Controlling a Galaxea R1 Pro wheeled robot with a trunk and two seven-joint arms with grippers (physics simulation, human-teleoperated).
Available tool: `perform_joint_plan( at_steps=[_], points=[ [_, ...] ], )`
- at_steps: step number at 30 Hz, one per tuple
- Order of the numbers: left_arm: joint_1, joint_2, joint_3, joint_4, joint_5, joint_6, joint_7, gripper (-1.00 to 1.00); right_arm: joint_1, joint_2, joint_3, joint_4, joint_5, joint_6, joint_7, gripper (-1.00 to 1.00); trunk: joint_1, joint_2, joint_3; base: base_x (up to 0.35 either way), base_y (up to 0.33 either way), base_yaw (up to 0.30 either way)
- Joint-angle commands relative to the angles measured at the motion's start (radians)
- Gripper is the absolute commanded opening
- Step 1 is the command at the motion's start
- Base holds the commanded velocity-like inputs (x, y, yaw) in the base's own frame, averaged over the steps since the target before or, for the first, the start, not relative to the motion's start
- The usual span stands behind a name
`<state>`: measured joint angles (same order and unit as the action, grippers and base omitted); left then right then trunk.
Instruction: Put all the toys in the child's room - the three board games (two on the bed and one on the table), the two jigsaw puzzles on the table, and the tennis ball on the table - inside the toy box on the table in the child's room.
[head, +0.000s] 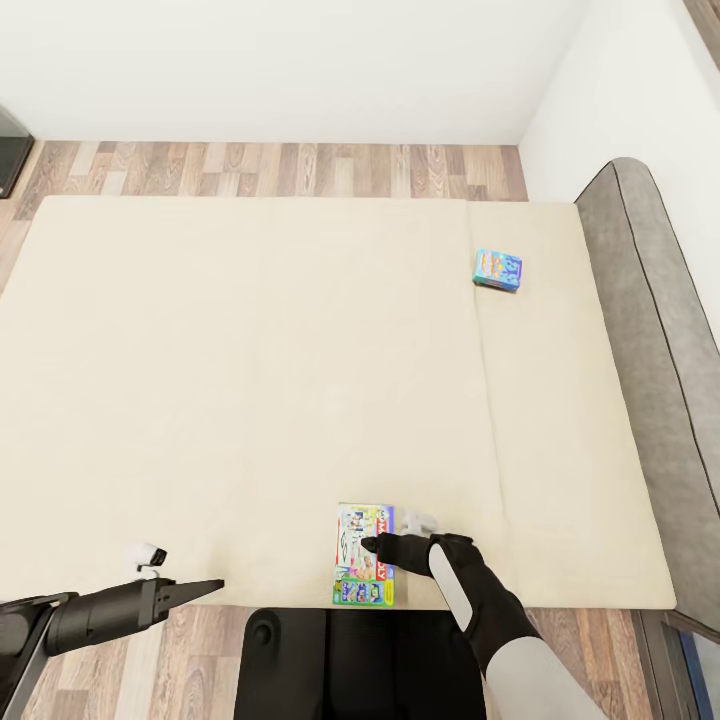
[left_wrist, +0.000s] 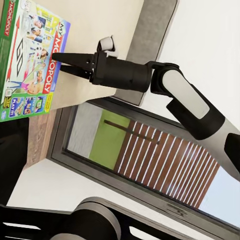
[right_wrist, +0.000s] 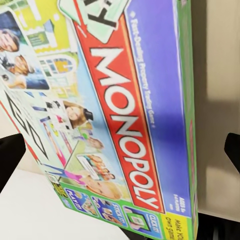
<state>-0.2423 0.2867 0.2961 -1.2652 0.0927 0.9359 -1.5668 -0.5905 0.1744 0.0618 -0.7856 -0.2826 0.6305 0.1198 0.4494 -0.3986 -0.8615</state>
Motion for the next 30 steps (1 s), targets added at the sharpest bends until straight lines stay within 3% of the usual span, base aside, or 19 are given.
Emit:
perform_joint_plan(
  at_steps=[1, 30],
  points=[
    [0.000, 0.000, 0.000, 0.000, -0.001, 0.011, -0.004, 1.00, 0.000, 0.000, 0.000, -0.001, 0.002, 0.005, 0.003, 1.00, 0.001, -0.001, -0.001, 0.000, 0.000, 0.000],
    [0.000, 0.000, 0.000, 0.000, -0.001, 0.010, -0.004, 1.00, 0.000, 0.000, 0.000, 0.008, 0.002, 0.003, 0.013, 1.00, 0.001, -0.001, -0.001, 0.000, 0.000, 0.000]
  ],
)
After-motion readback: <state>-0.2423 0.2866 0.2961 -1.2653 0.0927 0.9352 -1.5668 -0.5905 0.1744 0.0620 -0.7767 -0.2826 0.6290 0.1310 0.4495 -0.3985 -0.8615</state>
